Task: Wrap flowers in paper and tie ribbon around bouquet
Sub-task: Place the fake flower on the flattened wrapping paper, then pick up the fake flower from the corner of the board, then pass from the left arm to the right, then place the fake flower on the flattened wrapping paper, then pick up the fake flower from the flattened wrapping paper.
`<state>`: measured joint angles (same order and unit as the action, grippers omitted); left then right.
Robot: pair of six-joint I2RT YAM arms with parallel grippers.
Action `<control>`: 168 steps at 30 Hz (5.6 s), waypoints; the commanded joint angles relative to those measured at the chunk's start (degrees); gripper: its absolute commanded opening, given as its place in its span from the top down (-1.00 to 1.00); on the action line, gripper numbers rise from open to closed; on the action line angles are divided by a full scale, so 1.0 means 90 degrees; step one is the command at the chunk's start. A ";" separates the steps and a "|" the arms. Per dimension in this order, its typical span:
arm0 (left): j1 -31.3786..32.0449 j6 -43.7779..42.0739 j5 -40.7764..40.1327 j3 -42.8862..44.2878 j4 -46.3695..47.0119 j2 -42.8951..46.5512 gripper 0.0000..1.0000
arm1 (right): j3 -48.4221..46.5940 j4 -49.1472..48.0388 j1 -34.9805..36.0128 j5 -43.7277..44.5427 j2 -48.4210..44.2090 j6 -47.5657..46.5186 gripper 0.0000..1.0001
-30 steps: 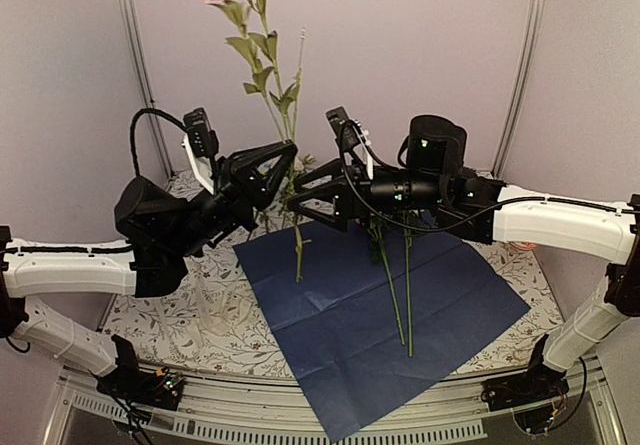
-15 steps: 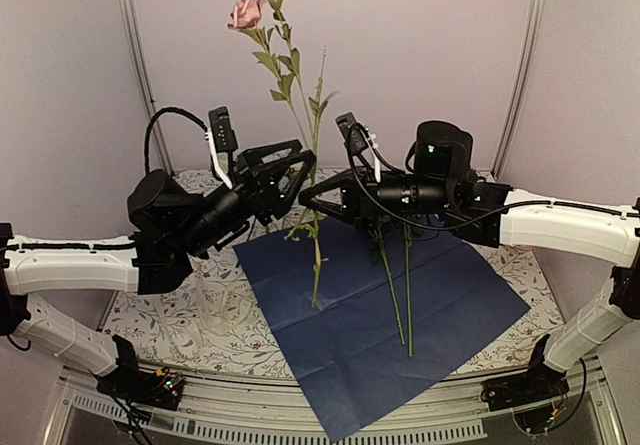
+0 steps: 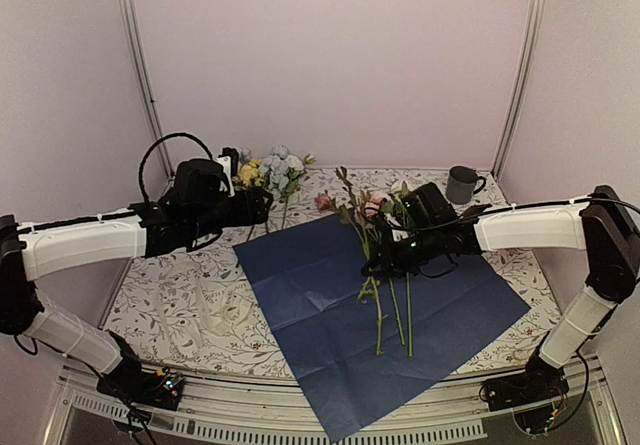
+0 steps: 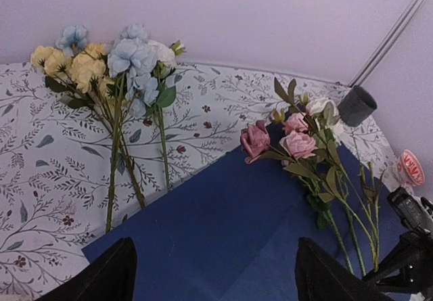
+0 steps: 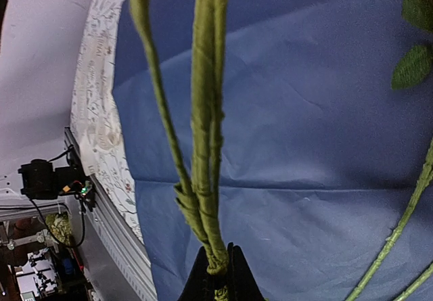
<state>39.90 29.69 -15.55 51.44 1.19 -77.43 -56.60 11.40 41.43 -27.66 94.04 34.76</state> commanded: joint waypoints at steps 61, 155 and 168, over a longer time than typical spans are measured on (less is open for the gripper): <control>0.0063 -0.1881 0.1847 -0.0156 0.2913 0.1167 1.00 | -0.0072 -0.2778 0.0185 -0.0380 -0.2167 -0.0885 0.20; -0.2195 -0.1099 0.0622 0.1052 0.0295 -0.0040 1.00 | -0.0732 -0.0274 -0.0043 0.0674 -0.1519 -0.1085 0.28; 0.1301 -0.1301 0.3076 -0.0621 0.4538 0.1523 1.00 | -0.1171 -0.4321 0.0847 -0.1247 -0.1454 -0.0675 -0.01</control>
<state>46.09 19.14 7.38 47.59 29.02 -62.74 -63.00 -15.20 47.20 -36.64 79.64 27.86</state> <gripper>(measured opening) 0.018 0.450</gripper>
